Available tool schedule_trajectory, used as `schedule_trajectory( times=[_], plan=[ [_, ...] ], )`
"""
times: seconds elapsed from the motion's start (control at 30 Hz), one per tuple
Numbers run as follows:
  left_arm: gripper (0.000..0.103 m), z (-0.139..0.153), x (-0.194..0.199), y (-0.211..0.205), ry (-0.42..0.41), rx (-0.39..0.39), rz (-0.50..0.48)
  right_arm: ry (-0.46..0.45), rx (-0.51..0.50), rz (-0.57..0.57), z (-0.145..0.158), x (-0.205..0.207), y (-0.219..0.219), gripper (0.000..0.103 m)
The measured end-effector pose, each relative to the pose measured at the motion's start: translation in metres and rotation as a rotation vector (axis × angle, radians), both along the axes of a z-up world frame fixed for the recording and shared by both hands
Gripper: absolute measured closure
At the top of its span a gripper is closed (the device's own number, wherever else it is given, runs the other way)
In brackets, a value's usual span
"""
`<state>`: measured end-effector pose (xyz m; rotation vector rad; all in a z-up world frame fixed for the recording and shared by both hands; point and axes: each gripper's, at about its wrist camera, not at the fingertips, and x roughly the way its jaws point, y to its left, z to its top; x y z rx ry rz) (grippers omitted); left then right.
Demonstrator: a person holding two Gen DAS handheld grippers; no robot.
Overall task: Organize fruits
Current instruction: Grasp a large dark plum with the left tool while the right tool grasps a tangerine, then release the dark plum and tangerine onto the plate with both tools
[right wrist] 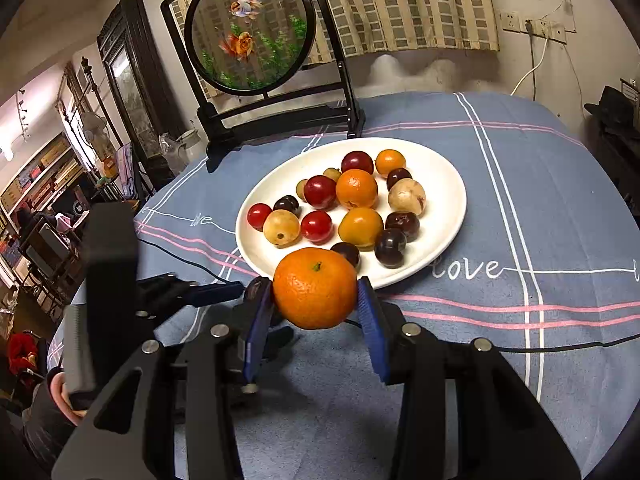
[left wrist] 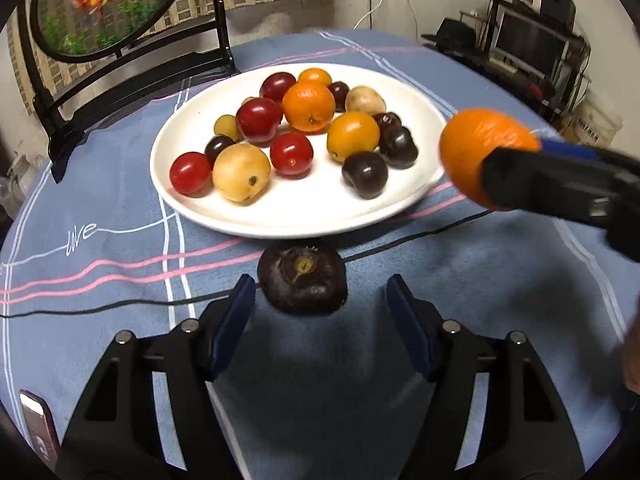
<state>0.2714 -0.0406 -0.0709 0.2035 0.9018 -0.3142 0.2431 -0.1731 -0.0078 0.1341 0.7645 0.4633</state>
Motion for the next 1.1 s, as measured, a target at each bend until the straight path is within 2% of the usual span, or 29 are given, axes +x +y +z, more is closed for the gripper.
schedule_trajectory(
  times=[0.13, 0.3, 0.4, 0.5, 0.63, 0.73, 0.9, 1.1],
  plan=[
    [0.038, -0.008, 0.007, -0.002, 0.004, 0.013, 0.020, -0.010, 0.002, 0.008, 0.001, -0.003, 0.001, 0.060],
    [0.055, -0.004, 0.010, 0.004, 0.000, 0.003, 0.055, -0.018, -0.013, 0.002, 0.000, -0.003, 0.002, 0.060],
    [0.056, -0.003, 0.009, 0.012, 0.029, -0.047, 0.074, -0.012, -0.001, 0.000, 0.000, -0.003, -0.001, 0.060],
    [0.056, 0.002, -0.001, 0.016, 0.029, -0.063, 0.090, -0.009, 0.001, 0.001, -0.001, -0.003, -0.001, 0.060],
    [0.056, 0.022, -0.026, 0.020, -0.035, -0.092, 0.090, -0.014, 0.015, 0.020, -0.001, -0.006, 0.000, 0.060],
    [0.056, 0.043, -0.031, 0.020, -0.096, -0.121, 0.084, -0.058, 0.043, 0.026, 0.007, -0.006, 0.001, 0.060],
    [0.056, 0.066, 0.000, 0.017, -0.153, -0.132, 0.107, -0.107, 0.052, -0.035, 0.011, 0.017, 0.000, 0.060],
    [0.056, 0.059, 0.055, 0.020, -0.140, -0.116, 0.171, -0.100, 0.039, -0.098, 0.002, 0.069, -0.004, 0.060]
  ],
)
